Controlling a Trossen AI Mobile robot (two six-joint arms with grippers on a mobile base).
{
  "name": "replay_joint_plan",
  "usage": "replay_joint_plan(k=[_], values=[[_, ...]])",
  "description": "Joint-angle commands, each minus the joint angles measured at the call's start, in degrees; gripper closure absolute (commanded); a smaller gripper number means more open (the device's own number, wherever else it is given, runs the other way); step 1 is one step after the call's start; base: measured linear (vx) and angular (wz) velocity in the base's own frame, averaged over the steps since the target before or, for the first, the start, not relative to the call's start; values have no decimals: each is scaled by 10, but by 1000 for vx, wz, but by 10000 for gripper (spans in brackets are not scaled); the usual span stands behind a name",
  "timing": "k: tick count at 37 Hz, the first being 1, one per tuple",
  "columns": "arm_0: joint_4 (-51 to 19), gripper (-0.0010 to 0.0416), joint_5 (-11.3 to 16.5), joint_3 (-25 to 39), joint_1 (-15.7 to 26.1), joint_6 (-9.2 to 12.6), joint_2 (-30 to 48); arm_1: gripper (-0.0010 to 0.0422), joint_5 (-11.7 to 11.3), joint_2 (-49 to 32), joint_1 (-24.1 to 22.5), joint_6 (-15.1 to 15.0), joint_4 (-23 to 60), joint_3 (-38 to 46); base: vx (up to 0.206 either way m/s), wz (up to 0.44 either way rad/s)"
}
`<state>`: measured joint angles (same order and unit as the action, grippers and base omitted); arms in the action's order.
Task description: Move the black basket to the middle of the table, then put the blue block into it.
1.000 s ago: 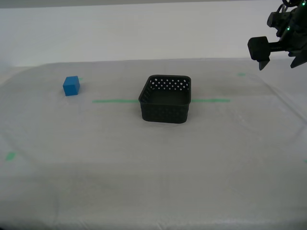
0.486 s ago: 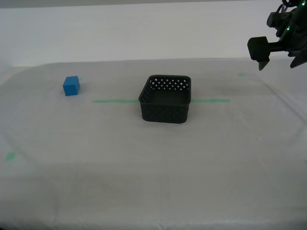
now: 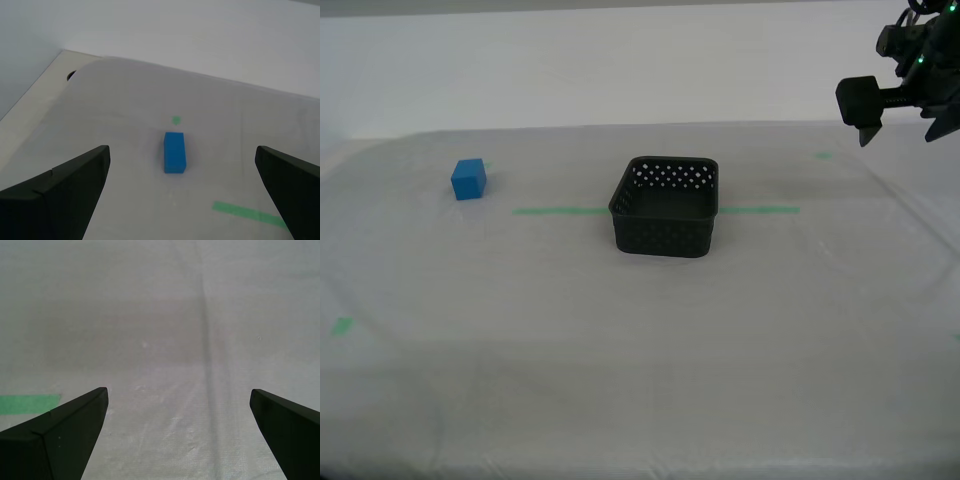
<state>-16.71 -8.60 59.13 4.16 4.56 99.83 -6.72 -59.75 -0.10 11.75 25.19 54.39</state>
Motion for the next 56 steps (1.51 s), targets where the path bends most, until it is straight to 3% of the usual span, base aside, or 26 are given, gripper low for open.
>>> replay_joint_plan(k=[1,22,31,56], values=[[0,7,1,1,0,-1,0,11,-3,0,0,12,33,11,0,0],[0,7,1,1,0,-1,0,11,-14,-16,0,33,173,78,0,0],[0,7,1,1,0,-1,0,11,-14,-89,-3,27,229,147,0,0],[0,7,1,1,0,-1,0,11,-2,-246,-15,24,268,265,0,0]])
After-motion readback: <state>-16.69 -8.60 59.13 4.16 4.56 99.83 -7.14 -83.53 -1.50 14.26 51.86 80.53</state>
